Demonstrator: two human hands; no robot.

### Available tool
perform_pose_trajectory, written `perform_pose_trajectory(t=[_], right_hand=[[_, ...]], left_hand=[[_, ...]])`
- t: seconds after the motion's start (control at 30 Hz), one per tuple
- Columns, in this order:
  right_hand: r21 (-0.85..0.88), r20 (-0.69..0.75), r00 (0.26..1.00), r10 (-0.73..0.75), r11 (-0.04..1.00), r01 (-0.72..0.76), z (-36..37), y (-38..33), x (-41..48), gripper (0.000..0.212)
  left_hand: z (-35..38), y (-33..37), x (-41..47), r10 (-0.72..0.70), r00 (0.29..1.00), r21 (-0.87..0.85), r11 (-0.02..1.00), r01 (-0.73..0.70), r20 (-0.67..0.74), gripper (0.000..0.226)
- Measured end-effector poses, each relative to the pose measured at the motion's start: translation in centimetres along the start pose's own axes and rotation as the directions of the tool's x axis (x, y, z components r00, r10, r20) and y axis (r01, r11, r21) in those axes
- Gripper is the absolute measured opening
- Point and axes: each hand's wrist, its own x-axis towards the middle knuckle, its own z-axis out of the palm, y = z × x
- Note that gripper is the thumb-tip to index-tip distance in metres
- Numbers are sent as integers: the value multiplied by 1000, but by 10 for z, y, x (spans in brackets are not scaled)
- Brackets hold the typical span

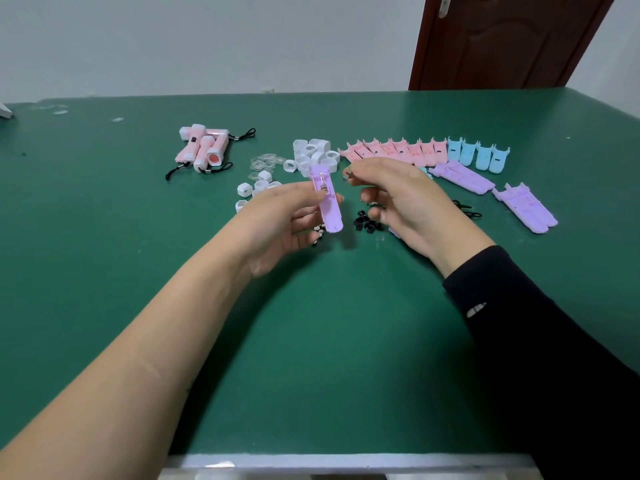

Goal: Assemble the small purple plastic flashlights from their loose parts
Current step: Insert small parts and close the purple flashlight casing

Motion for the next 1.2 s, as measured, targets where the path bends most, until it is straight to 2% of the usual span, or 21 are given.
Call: perform_pose_trajectory(t=[0.23,0.47,1.0,1.2], right_hand=[[-124,2,997,-73,990,72,5,2,-1,18],[-228,12,983,-185,956,183,7,1,-5,16],[-265,67,984,-164,948,176,6,0,-5,16],[-285,43,977,-210,935,213,5,0,-6,9]], left_hand=[[4,2,-2,20,999,16,1000,-21,36,21],[3,0,-2,29,998,24,999,-30,60,24],[2,-1,-1,52,997,93,994,-57,53,31],[3,-1,-2,65,997,157,985,-69,36,25]])
